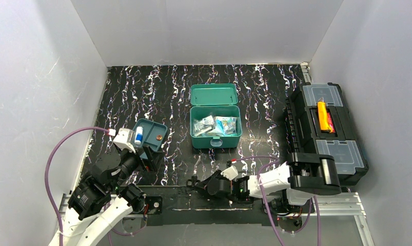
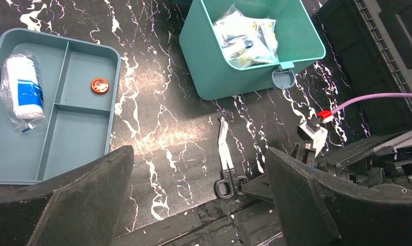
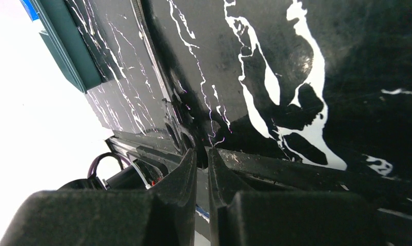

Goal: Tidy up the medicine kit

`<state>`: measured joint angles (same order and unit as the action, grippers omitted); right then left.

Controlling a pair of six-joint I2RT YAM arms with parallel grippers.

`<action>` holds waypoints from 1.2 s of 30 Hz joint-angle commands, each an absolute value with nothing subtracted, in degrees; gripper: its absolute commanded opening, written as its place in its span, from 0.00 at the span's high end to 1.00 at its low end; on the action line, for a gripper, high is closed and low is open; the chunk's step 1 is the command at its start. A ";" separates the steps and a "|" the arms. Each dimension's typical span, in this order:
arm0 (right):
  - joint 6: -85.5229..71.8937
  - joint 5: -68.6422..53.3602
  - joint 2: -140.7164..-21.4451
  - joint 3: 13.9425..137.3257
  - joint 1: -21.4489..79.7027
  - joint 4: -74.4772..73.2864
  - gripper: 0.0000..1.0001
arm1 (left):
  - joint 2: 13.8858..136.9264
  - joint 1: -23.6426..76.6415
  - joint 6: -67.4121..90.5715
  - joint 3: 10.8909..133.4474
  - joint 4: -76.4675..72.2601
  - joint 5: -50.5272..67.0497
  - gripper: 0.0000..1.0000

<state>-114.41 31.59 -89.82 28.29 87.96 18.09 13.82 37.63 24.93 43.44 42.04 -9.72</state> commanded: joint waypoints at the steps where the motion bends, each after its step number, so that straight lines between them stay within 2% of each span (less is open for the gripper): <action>1: -110.71 35.19 -87.02 26.90 88.73 11.73 0.99 | 14.86 37.84 24.79 43.33 42.15 -10.94 0.00; 14: -102.80 39.96 -78.09 29.49 91.65 1.98 0.99 | 14.66 37.82 24.96 43.43 42.53 -11.73 0.01; 23: -94.04 40.47 -72.97 29.37 93.01 3.09 0.99 | 14.77 37.85 25.05 43.51 42.71 -12.13 0.00; 36: -81.61 33.99 -58.45 25.96 93.34 2.90 0.99 | 14.81 37.80 25.14 43.50 42.81 -12.63 0.01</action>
